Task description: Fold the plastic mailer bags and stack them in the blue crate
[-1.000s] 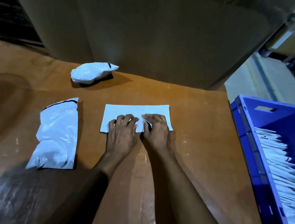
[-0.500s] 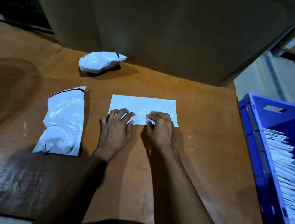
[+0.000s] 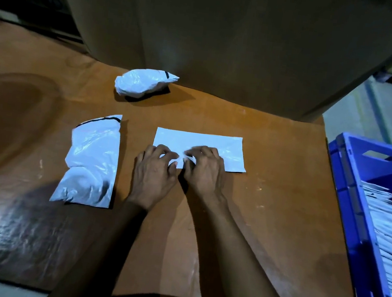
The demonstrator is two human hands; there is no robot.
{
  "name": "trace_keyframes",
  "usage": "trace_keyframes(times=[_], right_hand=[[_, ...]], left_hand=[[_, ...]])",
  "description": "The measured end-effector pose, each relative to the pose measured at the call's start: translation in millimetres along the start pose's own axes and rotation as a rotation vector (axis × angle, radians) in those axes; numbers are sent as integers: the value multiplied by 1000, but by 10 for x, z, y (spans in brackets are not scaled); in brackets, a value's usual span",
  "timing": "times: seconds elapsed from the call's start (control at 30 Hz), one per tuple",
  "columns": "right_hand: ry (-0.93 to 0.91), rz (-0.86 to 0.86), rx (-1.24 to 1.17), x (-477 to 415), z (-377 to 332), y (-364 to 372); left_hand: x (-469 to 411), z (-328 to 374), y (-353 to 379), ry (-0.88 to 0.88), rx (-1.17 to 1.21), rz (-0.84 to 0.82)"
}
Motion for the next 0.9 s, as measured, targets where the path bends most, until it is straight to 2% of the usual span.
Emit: trace_keyframes(times=[0.07, 0.2, 0.33, 0.43, 0.53, 0.6, 0.7, 0.8, 0.9], right_hand=[[36, 31, -35, 72, 64, 28], [59, -11, -79, 29, 142, 49], [43, -130, 39, -209, 67, 78], [61, -109, 63, -427, -11, 74], [35, -95, 116, -409, -73, 198], [30, -65, 143, -440, -49, 222], [10, -150, 158, -662, -159, 257], [-107, -273, 86, -733, -398, 402], [-123, -257, 74, -619, -438, 495]], left_hand=[[-137, 7, -30, 27, 32, -8], [-328, 13, 68, 24, 16, -59], [-399, -78, 140, -20, 73, -102], [-442, -184, 61, -57, 186, -112], [-352, -282, -30, -57, 21, -86], [-291, -306, 28, -52, -96, -152], [-344, -307, 27, -80, -91, -187], [-363, -349, -45, -146, -101, -145], [-232, -362, -29, -124, -142, -123]])
Point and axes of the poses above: each hand's wrist, its own x-axis away from the middle knuckle, its own y-axis out of the palm, z = x × y, the point moved 10 cm from there along -x, towards the middle knuckle, and after that the axes turned 5 degrees about x, right-handed, at the moved point
